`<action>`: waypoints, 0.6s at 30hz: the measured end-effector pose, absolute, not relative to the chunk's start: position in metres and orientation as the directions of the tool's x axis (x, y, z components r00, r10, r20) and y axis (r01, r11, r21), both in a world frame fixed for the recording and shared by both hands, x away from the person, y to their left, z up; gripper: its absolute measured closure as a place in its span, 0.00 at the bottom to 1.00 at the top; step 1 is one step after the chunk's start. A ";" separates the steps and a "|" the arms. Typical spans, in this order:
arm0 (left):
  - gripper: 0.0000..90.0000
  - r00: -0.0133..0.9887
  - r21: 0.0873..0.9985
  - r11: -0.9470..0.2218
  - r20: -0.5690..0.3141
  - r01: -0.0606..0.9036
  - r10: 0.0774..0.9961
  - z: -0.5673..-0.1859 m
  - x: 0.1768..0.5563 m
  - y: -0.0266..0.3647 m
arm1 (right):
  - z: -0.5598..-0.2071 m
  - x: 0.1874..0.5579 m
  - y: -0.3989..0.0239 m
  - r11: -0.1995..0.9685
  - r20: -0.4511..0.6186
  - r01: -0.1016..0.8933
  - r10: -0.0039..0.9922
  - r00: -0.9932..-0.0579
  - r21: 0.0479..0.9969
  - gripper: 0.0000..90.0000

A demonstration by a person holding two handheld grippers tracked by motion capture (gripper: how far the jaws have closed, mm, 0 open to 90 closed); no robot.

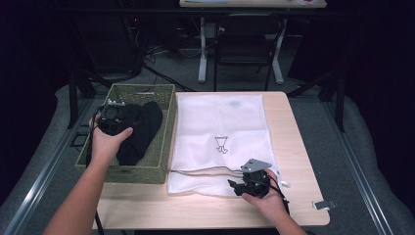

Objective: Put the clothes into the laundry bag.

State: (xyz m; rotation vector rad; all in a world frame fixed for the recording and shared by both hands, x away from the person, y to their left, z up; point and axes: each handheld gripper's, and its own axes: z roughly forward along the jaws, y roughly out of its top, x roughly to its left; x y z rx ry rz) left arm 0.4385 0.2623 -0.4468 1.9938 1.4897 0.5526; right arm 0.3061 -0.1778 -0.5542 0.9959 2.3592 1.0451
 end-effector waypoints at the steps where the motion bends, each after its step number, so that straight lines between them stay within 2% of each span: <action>1: 0.35 0.288 0.663 -0.199 -0.027 0.721 0.957 -0.447 0.440 0.264 | -0.554 0.306 -0.178 0.474 -0.050 0.454 0.731 -0.680 0.754 0.34; 18: 0.31 0.226 0.591 -0.131 -0.089 0.796 0.970 -0.467 0.464 0.275 | -0.555 0.307 -0.177 0.476 -0.049 0.458 0.732 -0.680 0.751 0.34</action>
